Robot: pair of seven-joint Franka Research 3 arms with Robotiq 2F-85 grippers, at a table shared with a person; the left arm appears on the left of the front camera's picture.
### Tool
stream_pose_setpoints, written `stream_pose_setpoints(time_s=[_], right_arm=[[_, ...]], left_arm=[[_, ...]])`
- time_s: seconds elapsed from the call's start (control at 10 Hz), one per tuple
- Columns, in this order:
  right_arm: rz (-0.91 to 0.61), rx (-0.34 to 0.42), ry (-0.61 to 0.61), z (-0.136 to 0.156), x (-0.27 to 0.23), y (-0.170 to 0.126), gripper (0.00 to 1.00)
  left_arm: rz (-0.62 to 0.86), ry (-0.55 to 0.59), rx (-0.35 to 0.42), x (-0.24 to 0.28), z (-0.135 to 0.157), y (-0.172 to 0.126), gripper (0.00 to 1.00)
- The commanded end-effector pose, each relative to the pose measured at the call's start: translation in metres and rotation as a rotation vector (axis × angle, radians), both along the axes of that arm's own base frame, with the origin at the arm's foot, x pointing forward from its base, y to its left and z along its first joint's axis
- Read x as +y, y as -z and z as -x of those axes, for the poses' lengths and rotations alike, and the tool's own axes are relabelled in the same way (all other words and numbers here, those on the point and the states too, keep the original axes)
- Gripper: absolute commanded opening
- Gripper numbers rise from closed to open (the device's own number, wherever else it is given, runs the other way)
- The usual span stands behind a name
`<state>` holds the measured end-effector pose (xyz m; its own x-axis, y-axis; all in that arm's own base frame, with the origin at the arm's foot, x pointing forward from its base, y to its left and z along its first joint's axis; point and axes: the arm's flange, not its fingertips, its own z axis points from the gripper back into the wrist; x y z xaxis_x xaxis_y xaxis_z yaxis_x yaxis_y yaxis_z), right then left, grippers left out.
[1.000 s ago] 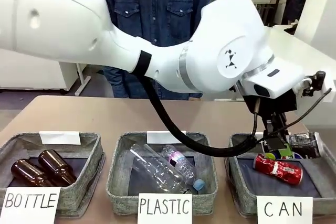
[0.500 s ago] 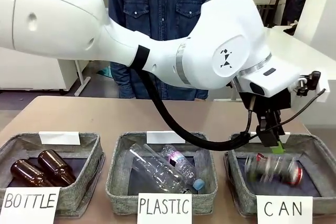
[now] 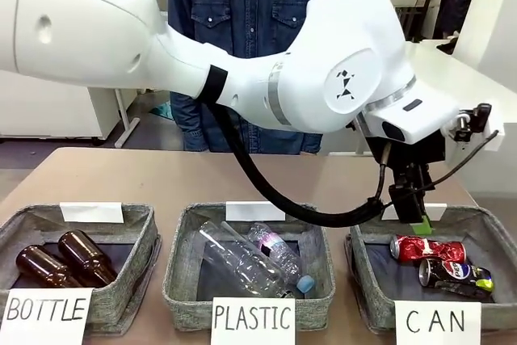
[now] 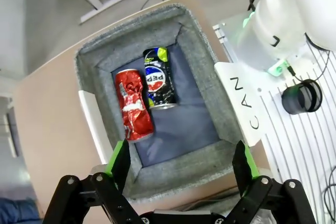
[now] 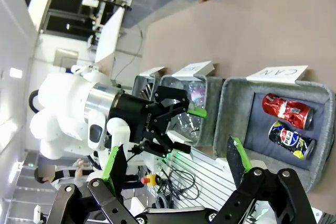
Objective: Sort the can waste into the basket.
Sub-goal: Pick up the can waste from the table and place it in the right Fabric basket.
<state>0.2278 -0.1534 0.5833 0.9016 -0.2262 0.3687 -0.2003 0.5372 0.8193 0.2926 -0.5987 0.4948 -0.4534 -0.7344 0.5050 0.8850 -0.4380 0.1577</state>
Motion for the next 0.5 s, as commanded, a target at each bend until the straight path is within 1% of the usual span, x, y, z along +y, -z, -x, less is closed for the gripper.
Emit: stream_pose_setpoints(time_s=[0.0,0.1,0.2,0.3,0.4], right_arm=[[0.0,0.0,0.0,0.0,0.0,0.0,1.0],[-0.013,0.016,-0.05,-0.001,0.003,0.003,1.0],[-0.018,0.04,-0.091,-0.01,0.007,0.01,1.0],[-0.039,0.054,-0.123,-0.03,0.017,0.017,1.0],[-0.052,0.059,-0.168,-0.051,0.031,0.02,1.0]], left_arm=[[-0.008,-0.033,0.026,0.016,0.004,-0.004,1.0],[-0.073,0.007,0.093,0.034,0.005,-0.009,0.96],[-0.117,-0.001,0.09,0.069,0.006,-0.017,0.96],[-0.138,-0.042,0.107,0.122,0.005,-0.028,0.96],[-0.152,-0.124,0.131,0.172,-0.001,-0.038,0.96]])
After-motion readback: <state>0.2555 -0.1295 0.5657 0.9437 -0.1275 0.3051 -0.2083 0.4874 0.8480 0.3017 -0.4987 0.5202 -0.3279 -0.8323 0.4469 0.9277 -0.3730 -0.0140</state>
